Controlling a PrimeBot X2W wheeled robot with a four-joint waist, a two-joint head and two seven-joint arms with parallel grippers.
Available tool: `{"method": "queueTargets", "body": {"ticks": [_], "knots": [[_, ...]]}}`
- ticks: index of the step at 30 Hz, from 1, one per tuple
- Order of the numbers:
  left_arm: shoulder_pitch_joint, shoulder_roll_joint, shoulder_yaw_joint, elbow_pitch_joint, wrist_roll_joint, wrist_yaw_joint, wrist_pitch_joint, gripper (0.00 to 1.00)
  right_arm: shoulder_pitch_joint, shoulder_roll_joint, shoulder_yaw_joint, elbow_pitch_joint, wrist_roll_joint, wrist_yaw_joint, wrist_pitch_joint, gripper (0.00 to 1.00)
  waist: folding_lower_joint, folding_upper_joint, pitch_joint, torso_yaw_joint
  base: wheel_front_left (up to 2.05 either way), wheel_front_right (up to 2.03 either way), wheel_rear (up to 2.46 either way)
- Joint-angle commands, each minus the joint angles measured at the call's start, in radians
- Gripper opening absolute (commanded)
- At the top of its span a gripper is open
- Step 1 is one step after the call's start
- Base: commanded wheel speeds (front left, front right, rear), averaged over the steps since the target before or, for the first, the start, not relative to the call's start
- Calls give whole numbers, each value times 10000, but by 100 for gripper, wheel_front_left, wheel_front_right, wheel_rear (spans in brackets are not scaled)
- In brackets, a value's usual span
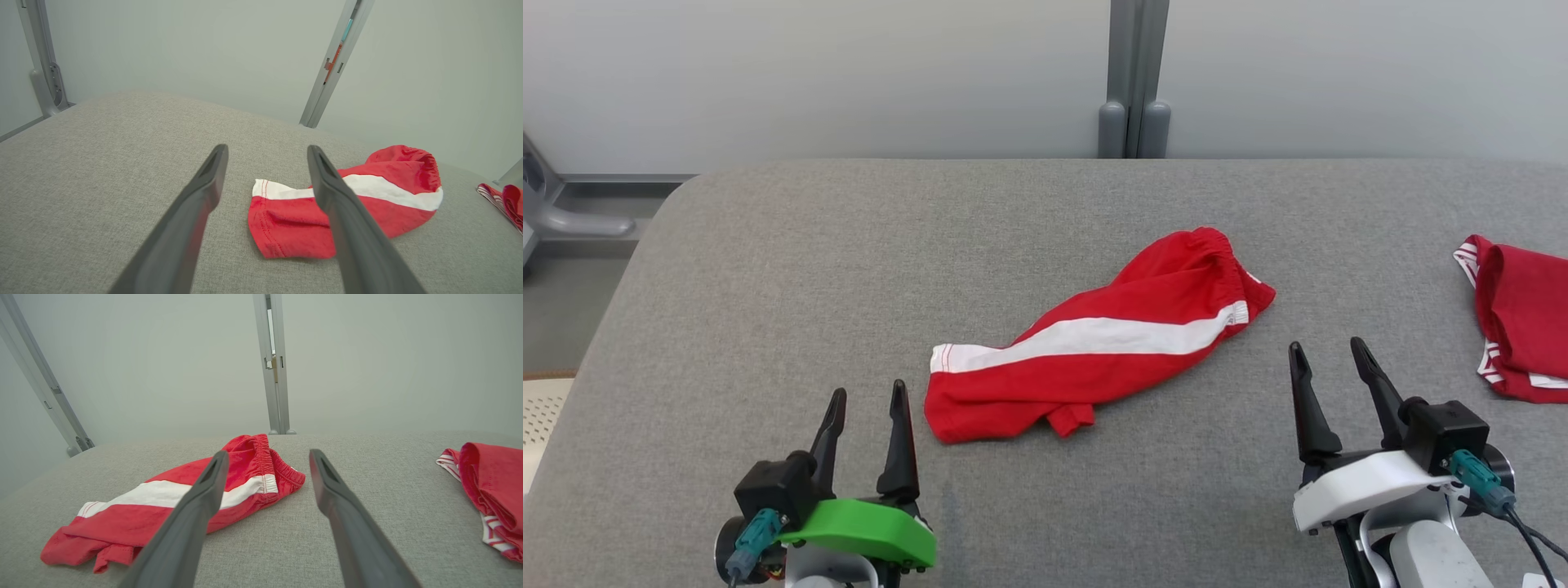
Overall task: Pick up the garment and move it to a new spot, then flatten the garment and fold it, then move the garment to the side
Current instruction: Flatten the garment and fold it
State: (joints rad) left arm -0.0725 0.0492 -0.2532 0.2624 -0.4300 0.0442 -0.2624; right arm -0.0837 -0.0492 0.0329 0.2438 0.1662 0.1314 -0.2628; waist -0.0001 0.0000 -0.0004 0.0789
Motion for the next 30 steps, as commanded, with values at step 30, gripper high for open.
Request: {"method": "queueTargets", "body": {"ticks": [30], "knots": [[-754, 28, -272, -460, 28, 47, -29, 100, -3967, -1250, 275, 4861, -1081, -18, 908, 100, 1, 0, 1728, 1224, 0, 0, 0]]}}
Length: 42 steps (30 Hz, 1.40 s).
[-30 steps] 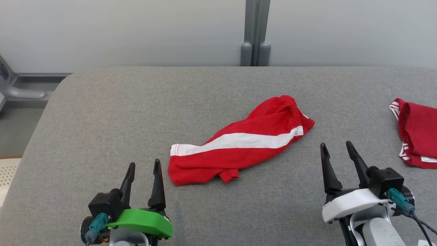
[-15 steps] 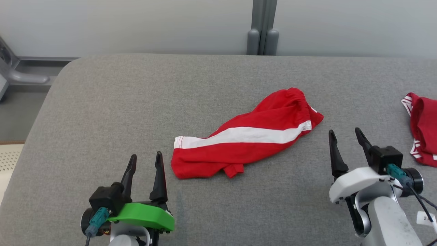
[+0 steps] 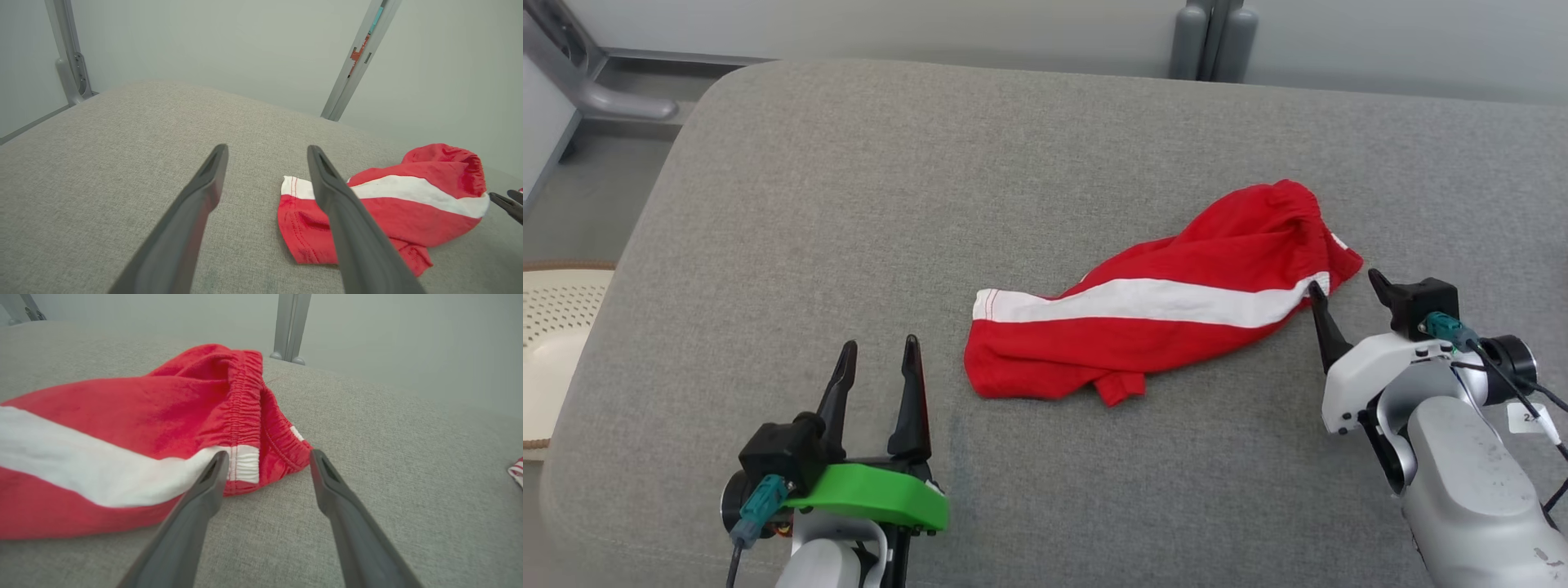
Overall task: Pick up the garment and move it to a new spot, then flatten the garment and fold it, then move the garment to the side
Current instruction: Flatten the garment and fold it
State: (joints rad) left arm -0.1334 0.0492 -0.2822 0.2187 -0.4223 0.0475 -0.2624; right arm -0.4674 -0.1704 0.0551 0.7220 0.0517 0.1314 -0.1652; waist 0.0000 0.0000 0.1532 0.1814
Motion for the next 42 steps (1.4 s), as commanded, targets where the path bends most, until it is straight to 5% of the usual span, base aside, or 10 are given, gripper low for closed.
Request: {"method": "queueTargets", "body": {"ticks": [1, 11, 12, 13, 14, 19, 26, 28, 36, 42], "knots": [[-153, 27, 17, -24, -40, 9, -29, 100, -246, -72, 155, 286, 82, -18, -73, 100, 0, 0, 214, 223, 0, 0, 0], [-82, 27, 31, 18, 29, 21, -29, 100, -1037, -17, 1280, 1910, 484, -18, -445, 100, 0, 0, 179, 255, 0, 0, 0], [-64, 27, 11, 23, 43, 18, -29, 100, -1085, -7, 1378, 2032, 540, -18, -507, 94, 0, 0, 155, 250, 0, 0, 0], [-51, 27, 0, 26, 53, 11, -29, 100, -1129, 1, 1441, 2125, 570, -18, -519, 70, 0, 0, 136, 250, 0, 0, 0], [-43, 27, -19, 28, 61, 5, -29, 100, -1194, 3, 1515, 2244, 633, -18, -580, 59, 0, 0, 121, 253, 0, 0, 0], [-8, 27, -51, 34, 118, -17, -29, 100, -1488, -56, 1772, 2648, 890, -19, -725, 70, 0, 0, 87, 258, 0, 0, 0], [54, 27, -56, 127, 139, -73, -29, 100, -1866, -183, 2272, 3328, 1131, -18, -808, 23, 0, 0, 34, 314, 0, 0, 0], [88, 27, -53, 213, 152, -101, -29, 100, -1915, -180, 2354, 3410, 1203, -18, -861, 0, 0, 0, 2, 284, 0, 0, 0], [-760, 67, -149, 1319, 42, -557, 211, 100, -1713, -252, 2646, 3059, 1424, -20, -1000, 0, 0, 0, -25, -108, 0, 0, 0], [-2363, 295, -355, 2657, -212, -990, 1962, 100, -1601, -318, 2871, 2543, 1409, -18, -1000, 0, 0, 0, 188, -448, 0, 0, 0]]}}
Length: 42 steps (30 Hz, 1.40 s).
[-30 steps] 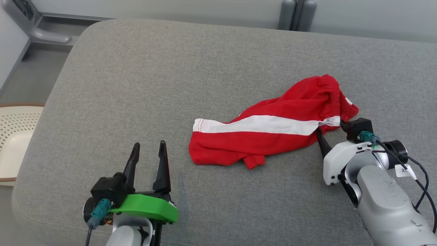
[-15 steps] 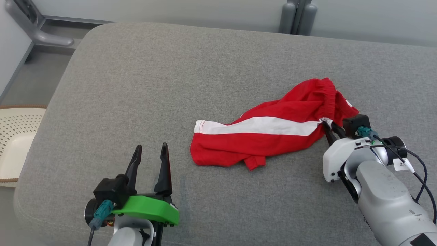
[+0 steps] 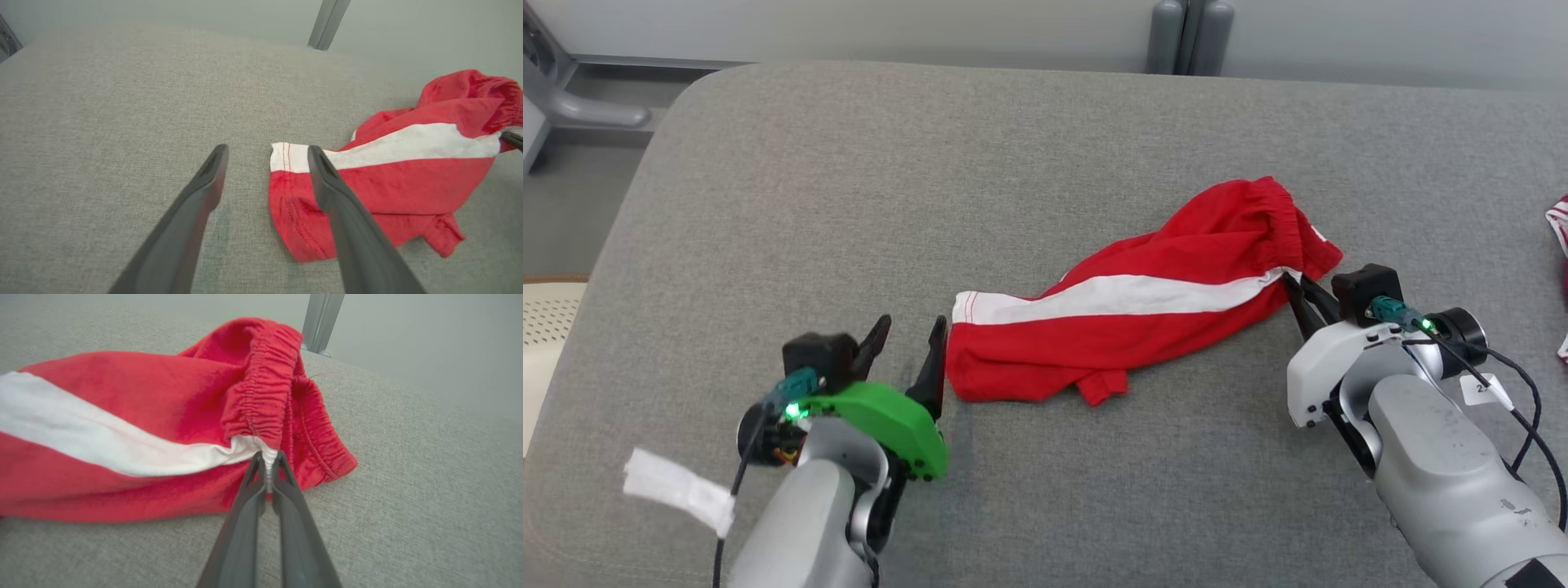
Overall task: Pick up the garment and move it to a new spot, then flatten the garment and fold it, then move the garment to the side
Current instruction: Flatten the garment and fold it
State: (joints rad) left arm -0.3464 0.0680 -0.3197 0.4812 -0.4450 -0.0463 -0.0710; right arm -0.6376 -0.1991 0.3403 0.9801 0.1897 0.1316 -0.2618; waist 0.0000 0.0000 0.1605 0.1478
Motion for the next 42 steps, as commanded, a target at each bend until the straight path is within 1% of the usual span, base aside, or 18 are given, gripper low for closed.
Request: {"method": "queueTargets", "body": {"ticks": [1, 3, 6, 11, 17, 23, 26, 27, 28, 29, 30, 31, 32, 33, 34, 39, 42], "knots": [[-547, 126, -75, 367, 18, -78, 520, 100, 81, -18, 63, -99, 32, -20, -33, 0, 0, 0, 166, -161, 0, 0, 0], [-1166, 133, -226, 825, 61, -134, 1146, 100, 29, -18, 129, -186, 54, -21, -34, 0, 0, 0, 251, -239, 0, 0, 0], [-1913, 86, -329, 1596, -71, -106, 2042, 100, -61, 32, 214, -285, 92, -21, -31, 0, 0, 0, 374, -348, 0, 0, 0], [-2745, -21, -533, 2518, -224, -55, 2955, 100, -223, 113, 431, -360, 152, -20, -32, 0, 0, 0, 564, -552, 0, 0, 0], [-3218, -68, -560, 3128, -506, -193, 3154, 100, -354, 140, 585, -406, 245, -20, -33, 0, 0, 0, 750, -722, 0, 0, 0], [-3545, -100, -658, 3665, -677, -178, 3301, 100, -467, 173, 702, -438, 349, -22, -34, 0, 0, 0, 855, -859, 0, 0, 0], [-3646, -118, -749, 3866, -744, -223, 3214, 100, -487, 201, 736, -467, 388, -22, -34, 0, 0, 0, 882, -912, 0, 0, 0], [-3658, -123, -787, 3922, -766, -240, 3217, 89, -479, 227, 740, -480, 379, -20, -34, 0, 0, 0, 880, -925, 0, 0, 0], [-3669, -128, -822, 3971, -793, -237, 3197, 75, -474, 245, 738, -492, 379, -22, -34, 0, 0, 0, 883, -938, 0, 0, 0], [-3678, -133, -845, 4024, -808, -242, 3183, 47, -470, 248, 737, -495, 387, -22, -34, 0, 0, 0, 885, -945, 0, 0, 0], [-3693, -136, -865, 4072, -809, -251, 3161, 38, -466, 244, 739, -498, 400, -20, -34, 0, 0, 0, 889, -952, 0, 0, 0], [-3706, -139, -879, 4102, -823, -259, 3142, 31, -467, 246, 739, -505, 410, -20, -34, 0, 0, 0, 892, -955, 0, 0, 0], [-3728, -142, -897, 4126, -842, -257, 3068, 21, -468, 248, 734, -516, 420, -20, -34, 0, 0, 0, 893, -958, 0, 0, 0], [-3744, -143, -899, 4135, -852, -257, 3016, 14, -468, 241, 732, -524, 426, -20, -35, 0, 0, 0, 893, -960, 0, 0, 0], [-3757, -144, -905, 4154, -873, -258, 2941, 0, -468, 226, 726, -533, 439, -22, -35, 0, 0, 0, 894, -959, 0, 0, 0], [-3822, -152, -907, 4173, -965, -261, 2470, 0, -455, 177, 655, -624, 453, -22, -35, 0, 0, 0, 896, -949, 0, 0, 0], [-3844, -153, -825, 4096, -1041, -292, 1921, 0, -401, 141, 439, -842, 438, -22, -35, 0, 0, 0, 869, -947, 0, 0, 0]]}}
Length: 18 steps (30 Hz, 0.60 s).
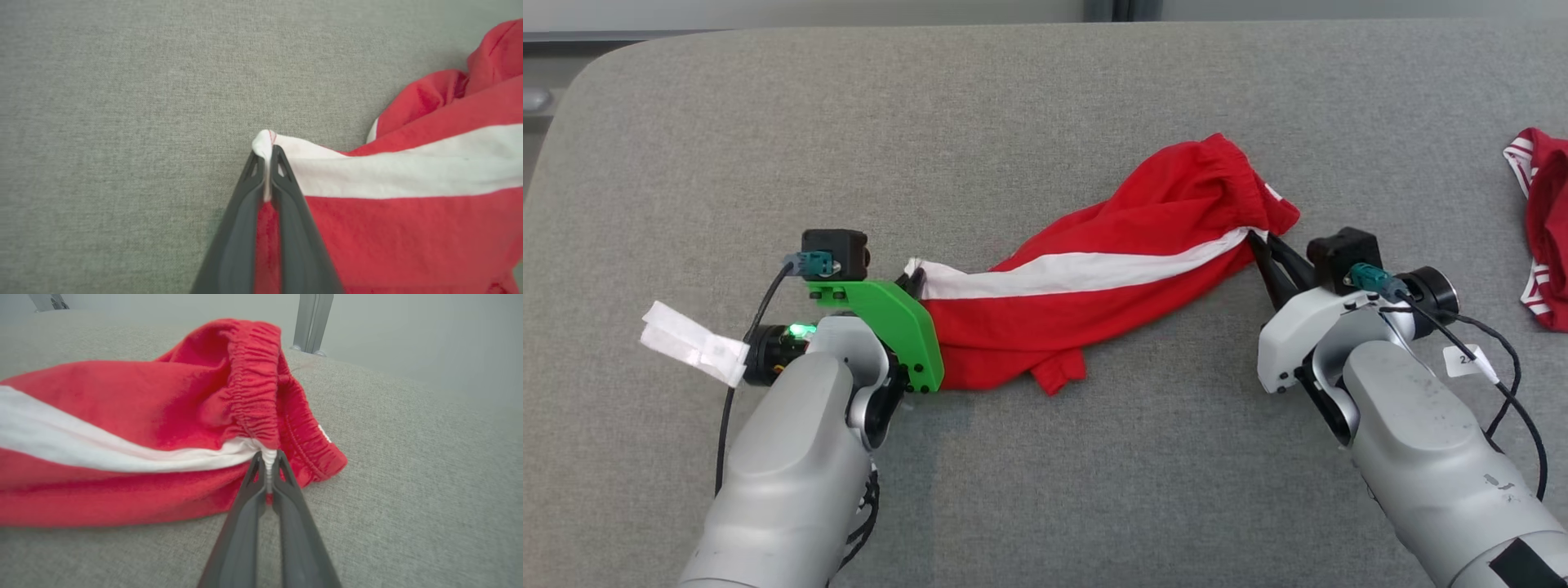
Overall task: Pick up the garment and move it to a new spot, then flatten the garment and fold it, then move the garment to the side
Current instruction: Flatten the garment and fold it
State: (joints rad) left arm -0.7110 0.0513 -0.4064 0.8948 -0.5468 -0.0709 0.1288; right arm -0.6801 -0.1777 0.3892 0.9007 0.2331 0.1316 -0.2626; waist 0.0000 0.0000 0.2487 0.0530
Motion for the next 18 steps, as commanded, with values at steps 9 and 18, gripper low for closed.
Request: {"method": "queueTargets", "body": {"ticks": [9, 18], "knots": [[254, 182, 270, -1067, -145, -249, -2117, 0, 596, -201, -1079, -1799, -15, -22, -27, 0, 0, 0, -594, 8, 0, 0, 0], [1560, 562, 485, -4453, -64, 24, -3404, 0, 2079, -522, -2348, -5185, -221, -20, -1, 0, 0, 0, -1788, -88, 0, 0, 0]]}}
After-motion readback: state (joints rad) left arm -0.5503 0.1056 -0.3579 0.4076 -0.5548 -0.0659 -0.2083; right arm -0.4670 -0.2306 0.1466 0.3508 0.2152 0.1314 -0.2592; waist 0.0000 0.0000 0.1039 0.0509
